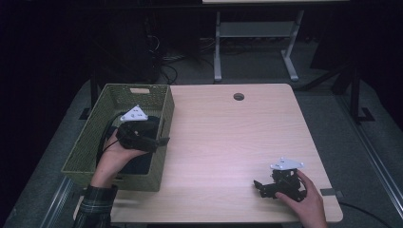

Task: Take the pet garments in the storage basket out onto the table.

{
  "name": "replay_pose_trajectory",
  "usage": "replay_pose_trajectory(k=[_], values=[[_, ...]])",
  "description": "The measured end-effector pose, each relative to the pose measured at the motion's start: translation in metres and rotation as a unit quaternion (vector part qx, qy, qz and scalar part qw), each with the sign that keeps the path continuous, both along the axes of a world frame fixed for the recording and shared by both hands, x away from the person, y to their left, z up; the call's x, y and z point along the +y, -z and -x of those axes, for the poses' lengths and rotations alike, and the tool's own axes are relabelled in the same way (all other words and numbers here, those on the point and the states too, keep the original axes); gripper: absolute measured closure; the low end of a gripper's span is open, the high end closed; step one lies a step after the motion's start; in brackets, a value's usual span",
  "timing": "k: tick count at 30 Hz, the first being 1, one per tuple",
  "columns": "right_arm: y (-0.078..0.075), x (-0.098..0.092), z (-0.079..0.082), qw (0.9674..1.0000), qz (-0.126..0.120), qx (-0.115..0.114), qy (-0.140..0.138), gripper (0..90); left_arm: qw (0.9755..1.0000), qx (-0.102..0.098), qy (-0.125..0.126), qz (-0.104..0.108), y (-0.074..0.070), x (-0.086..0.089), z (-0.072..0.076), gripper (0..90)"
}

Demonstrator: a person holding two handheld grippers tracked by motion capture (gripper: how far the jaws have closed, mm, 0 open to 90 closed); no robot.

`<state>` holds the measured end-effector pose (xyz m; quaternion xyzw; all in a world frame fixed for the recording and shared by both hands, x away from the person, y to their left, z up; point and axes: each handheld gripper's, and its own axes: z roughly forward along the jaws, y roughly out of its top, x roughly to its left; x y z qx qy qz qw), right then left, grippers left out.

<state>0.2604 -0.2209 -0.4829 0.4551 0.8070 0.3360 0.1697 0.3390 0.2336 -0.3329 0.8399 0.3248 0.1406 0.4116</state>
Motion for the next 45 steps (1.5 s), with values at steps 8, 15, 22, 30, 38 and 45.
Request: replay_pose_trajectory(k=[8,15,22,30,38,45], values=[[0.000,0.000,0.000,1.0000,0.000,0.000,0.000,0.0,0.9997,-0.001,-0.023,-0.004,-0.002,0.021,0.000,14.3],[0.000,0.000,0.000,1.0000,0.000,0.000,0.000,0.0,0.9991,-0.003,-0.042,-0.011,-0.002,0.039,-0.001,14.2],[0.000,0.000,0.000,1.0000,0.000,0.000,0.000,0.0,0.9982,0.005,-0.058,-0.018,0.002,0.052,-0.004,14.2],[0.000,0.000,0.000,1.0000,0.000,0.000,0.000,0.0,0.9965,0.022,-0.072,-0.035,0.014,0.064,-0.011,14.2],[0.000,0.000,0.000,1.0000,0.000,0.000,0.000,0.0,0.9951,0.042,-0.080,-0.041,0.029,0.070,-0.018,14.1],[0.000,0.000,0.000,1.0000,0.000,0.000,0.000,0.0,0.9933,0.060,-0.082,-0.055,0.042,0.072,-0.024,14.0]])
